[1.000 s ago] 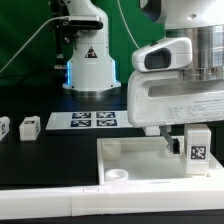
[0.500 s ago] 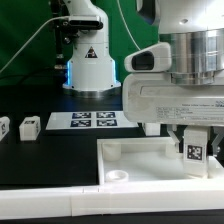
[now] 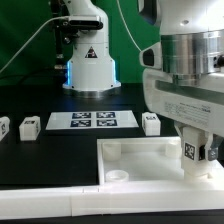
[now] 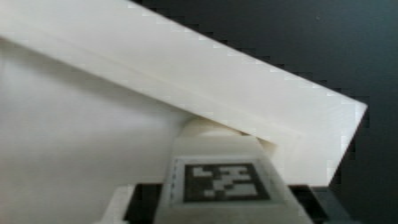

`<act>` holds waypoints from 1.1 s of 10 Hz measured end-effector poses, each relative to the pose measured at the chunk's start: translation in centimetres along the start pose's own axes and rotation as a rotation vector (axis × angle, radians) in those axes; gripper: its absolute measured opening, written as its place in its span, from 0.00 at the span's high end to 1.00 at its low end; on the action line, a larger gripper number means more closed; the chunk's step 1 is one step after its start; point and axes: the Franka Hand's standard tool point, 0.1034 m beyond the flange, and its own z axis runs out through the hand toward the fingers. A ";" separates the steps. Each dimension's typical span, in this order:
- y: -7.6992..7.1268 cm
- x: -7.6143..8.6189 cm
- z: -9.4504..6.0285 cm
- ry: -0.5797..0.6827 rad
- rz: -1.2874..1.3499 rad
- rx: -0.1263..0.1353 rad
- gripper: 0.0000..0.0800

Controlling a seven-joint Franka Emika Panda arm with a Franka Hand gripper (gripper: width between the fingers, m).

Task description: Assemble one leg

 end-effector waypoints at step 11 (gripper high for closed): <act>0.6 -0.5 0.4 -0.028 -0.156 0.002 0.19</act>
Offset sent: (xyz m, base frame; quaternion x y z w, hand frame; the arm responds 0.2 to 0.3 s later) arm -0.0010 0.0017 0.0016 -0.0151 0.0008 0.2942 0.9556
